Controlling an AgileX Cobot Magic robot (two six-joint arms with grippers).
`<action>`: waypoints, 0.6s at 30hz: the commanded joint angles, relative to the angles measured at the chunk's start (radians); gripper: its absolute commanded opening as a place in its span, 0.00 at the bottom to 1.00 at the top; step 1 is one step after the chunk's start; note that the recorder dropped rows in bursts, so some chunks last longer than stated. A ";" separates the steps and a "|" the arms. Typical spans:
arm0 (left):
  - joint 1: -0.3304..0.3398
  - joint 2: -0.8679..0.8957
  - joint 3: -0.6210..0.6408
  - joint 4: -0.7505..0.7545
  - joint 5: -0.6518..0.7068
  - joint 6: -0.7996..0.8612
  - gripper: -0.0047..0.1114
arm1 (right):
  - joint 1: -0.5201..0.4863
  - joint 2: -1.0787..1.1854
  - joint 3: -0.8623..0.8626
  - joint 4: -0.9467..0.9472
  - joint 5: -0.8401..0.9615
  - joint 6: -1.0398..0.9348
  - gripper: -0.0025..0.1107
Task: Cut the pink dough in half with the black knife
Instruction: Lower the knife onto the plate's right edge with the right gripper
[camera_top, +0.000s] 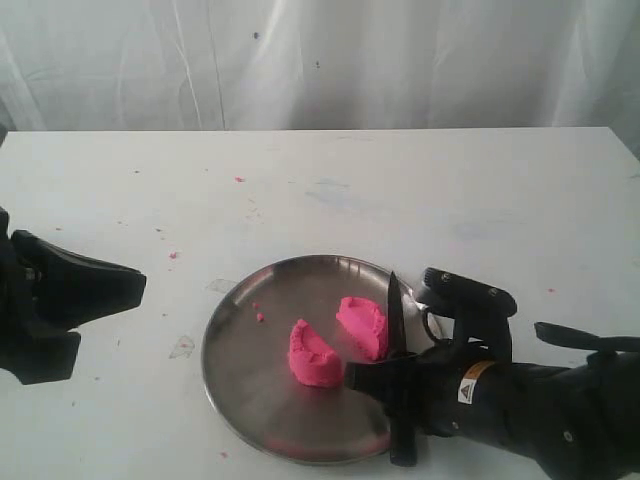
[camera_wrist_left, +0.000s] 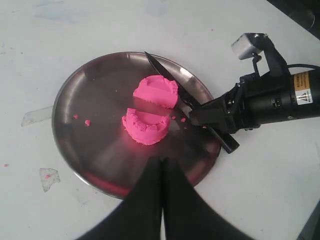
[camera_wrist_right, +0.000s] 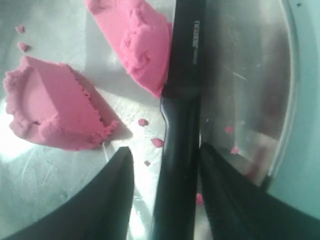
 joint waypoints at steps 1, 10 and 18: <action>-0.002 -0.006 0.006 -0.015 0.005 -0.001 0.04 | -0.003 -0.008 -0.003 -0.014 0.013 -0.067 0.37; -0.002 -0.006 0.006 -0.015 0.005 -0.001 0.04 | -0.042 -0.022 -0.026 -0.008 0.089 -0.228 0.37; -0.002 -0.006 0.006 -0.015 0.005 -0.001 0.04 | -0.042 -0.063 -0.056 -0.012 0.132 -0.285 0.37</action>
